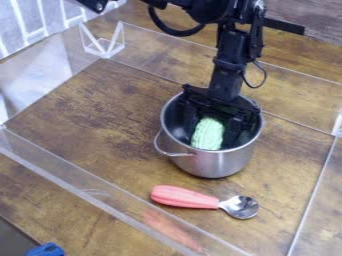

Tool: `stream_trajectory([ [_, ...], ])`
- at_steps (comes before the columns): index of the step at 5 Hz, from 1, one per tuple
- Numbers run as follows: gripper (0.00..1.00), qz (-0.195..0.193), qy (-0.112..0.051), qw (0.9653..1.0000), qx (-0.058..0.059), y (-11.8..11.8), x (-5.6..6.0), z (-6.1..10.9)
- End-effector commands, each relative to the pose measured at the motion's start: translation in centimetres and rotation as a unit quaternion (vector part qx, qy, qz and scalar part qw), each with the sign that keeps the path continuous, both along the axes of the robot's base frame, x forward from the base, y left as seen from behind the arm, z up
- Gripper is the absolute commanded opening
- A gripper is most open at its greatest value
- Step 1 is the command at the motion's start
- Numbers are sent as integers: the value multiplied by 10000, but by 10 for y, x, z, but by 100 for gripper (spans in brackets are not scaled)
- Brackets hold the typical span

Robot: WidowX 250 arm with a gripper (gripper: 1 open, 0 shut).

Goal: Remove the green object from the silver pot and put it on the table

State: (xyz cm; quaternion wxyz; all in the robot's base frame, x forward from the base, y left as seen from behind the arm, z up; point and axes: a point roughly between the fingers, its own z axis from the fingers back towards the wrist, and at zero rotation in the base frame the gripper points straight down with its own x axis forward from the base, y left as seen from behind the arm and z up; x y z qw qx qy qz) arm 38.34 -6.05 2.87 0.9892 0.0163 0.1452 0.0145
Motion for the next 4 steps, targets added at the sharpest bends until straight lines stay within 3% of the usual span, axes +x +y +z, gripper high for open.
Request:
stream_trajectory([
  [1, 0, -4, -343, 9994, -82, 0, 7, 27],
  [2, 0, 70, -364, 9993, -100, 4, 7, 29],
  [4, 0, -138, -397, 9990, -152, 10, 0, 60],
])
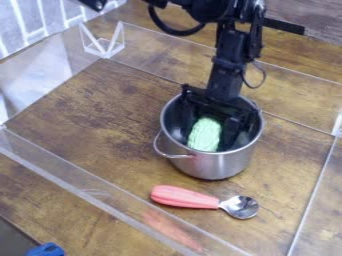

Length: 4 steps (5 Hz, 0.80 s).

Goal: Remove the green object from the silver pot and put it on the table

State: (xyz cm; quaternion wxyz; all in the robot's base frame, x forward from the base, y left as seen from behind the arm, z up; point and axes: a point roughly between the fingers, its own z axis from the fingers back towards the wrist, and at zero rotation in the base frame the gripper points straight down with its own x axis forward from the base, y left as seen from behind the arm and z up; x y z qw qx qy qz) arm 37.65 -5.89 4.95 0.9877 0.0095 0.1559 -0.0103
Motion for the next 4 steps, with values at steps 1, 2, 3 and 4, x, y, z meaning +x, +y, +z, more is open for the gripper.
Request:
stream_trajectory([
  [1, 0, -112, -531, 9985, -92, 9, 8, 34],
  [2, 100, -306, -536, 9980, -114, 10, 9, 25],
  [3, 0, -554, -550, 9968, -147, 6, 9, 28],
  [4, 0, -802, -571, 9950, -184, 3, 9, 31],
])
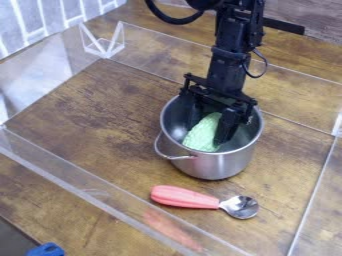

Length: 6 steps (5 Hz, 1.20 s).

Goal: Remove the green object from the silver pot and put it on the table

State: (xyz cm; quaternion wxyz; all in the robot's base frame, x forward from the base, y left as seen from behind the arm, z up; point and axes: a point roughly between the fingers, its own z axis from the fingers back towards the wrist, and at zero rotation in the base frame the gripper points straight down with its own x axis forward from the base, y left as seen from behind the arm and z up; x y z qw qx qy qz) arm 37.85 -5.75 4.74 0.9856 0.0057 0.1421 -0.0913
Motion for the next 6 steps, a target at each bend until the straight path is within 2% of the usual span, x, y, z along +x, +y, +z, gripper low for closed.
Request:
stream_trajectory([
  [1, 0, 155, -468, 9988, -71, 8, 11, 22],
  [2, 0, 312, -494, 9983, -86, 15, 14, 11],
  [4, 0, -56, -552, 9983, -155, -11, 15, 39],
  [5, 0, -184, -642, 9976, -194, -5, 10, 52],
  [6, 0, -323, -672, 9970, -212, 0, 3, 56],
])
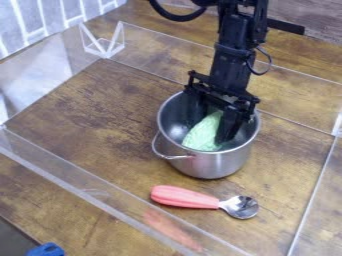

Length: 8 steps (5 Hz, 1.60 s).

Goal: Remove the green object from the silver pot and put it on the table

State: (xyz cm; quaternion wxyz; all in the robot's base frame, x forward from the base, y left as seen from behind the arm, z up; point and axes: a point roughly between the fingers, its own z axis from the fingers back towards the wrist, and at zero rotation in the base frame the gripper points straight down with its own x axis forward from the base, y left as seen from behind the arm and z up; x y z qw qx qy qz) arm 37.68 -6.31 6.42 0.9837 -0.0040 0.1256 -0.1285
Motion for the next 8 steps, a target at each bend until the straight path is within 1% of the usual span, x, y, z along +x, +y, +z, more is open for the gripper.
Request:
stream_trajectory([
  [1, 0, -84, -551, 9984, -73, 7, 10, 51],
  [2, 0, -205, -582, 9981, -49, 10, 16, 65],
  [4, 0, 142, -613, 9980, 71, 12, 19, 102],
  [5, 0, 219, -690, 9973, 132, 32, 22, 98],
  [6, 0, 355, -804, 9960, 169, 46, 16, 97],
  [7, 0, 487, -1043, 9932, 192, 64, 14, 113],
  [8, 0, 813, -1249, 9886, 213, 73, 16, 109],
])
